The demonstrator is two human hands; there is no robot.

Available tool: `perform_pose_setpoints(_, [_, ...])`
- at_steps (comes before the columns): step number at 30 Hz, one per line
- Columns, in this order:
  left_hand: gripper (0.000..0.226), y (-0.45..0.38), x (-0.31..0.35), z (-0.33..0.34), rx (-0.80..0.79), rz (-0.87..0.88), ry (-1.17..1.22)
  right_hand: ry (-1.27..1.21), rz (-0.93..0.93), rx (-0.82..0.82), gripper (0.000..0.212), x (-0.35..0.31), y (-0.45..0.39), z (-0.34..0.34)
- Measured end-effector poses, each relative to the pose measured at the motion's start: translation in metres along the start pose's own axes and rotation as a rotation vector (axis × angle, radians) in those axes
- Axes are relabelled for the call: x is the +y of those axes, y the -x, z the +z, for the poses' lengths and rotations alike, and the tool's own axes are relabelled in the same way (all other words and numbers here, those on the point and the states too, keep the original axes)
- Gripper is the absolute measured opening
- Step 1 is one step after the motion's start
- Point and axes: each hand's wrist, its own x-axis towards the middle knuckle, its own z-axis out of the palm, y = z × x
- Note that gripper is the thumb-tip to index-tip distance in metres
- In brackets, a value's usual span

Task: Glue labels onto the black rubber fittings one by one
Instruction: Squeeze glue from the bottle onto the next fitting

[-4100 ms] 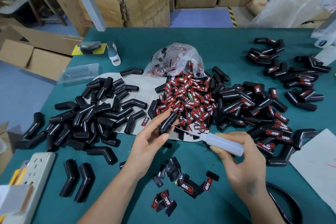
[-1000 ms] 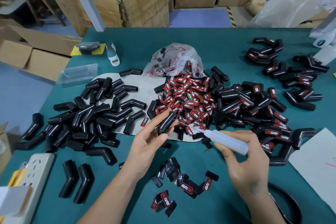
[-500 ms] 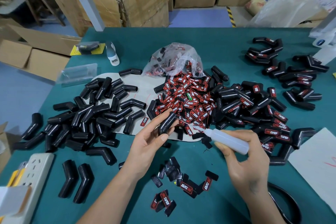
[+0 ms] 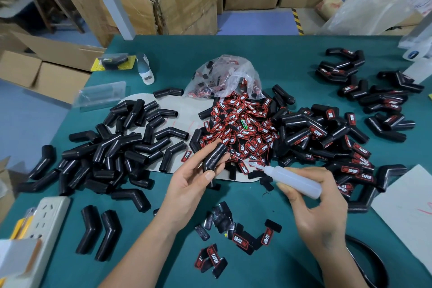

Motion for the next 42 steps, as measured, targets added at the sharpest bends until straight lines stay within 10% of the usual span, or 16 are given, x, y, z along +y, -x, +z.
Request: perform_pose_setpoints(42, [0.052,0.0003,0.0003,0.0,-0.015,0.002,0.048,0.01,-0.029,0.0,0.033,0.0078,0.0012,-0.001])
